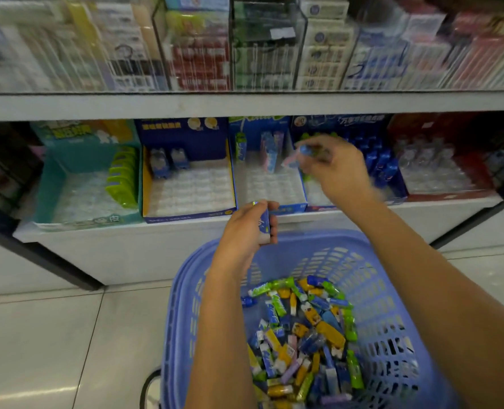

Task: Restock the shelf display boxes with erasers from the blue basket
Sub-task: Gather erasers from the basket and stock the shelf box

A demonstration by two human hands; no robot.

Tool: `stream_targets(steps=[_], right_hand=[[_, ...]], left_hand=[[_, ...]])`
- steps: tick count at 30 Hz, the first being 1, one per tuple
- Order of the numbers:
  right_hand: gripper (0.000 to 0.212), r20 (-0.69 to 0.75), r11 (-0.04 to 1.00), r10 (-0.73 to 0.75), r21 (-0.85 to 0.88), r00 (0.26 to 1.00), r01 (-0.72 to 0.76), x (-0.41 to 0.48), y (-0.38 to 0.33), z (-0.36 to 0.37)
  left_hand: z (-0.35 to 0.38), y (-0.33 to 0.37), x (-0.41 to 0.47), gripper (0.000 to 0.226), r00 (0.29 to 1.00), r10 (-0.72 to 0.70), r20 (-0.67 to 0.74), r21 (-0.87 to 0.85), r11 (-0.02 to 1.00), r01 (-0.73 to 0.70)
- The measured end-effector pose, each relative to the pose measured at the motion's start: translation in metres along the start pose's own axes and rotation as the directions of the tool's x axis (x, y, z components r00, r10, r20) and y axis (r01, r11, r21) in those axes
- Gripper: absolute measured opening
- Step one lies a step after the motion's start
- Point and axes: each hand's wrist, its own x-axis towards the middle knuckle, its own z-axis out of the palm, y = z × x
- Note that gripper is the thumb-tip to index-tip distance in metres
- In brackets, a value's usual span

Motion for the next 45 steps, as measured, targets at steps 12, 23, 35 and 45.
stream_targets(steps=[12, 23, 35, 45], right_hand=[[0.023, 0.253, 0.911, -0.072, -0.376, 0.965, 0.166, 0.058, 0.005, 0.022], [0.017, 0.277, 0.912, -0.027, -0.387, 0.960, 0.137, 0.057, 0.004, 0.026], [0.014, 0.620, 0.999, -0.020, -0.009, 0.784, 0.033, 0.012, -0.037, 0.021], [0.014, 0.381, 0.999, -0.033, 0.053, 0.924, 0.014, 0.028, -0.034, 0.024]], left_hand=[[-0.015, 0.004, 0.002, 0.045, 0.985, 0.107, -0.136, 0.070, 0.993, -0.098], [-0.009, 0.005, 0.007, 0.041, 0.987, 0.081, -0.139, -0.096, 0.991, -0.095], [-0.010, 0.003, 0.002, 0.033, 0.976, 0.187, -0.107, -0.017, 0.982, -0.190], [-0.005, 0.006, 0.007, 0.023, 0.879, 0.428, -0.208, 0.225, 0.896, -0.383]])
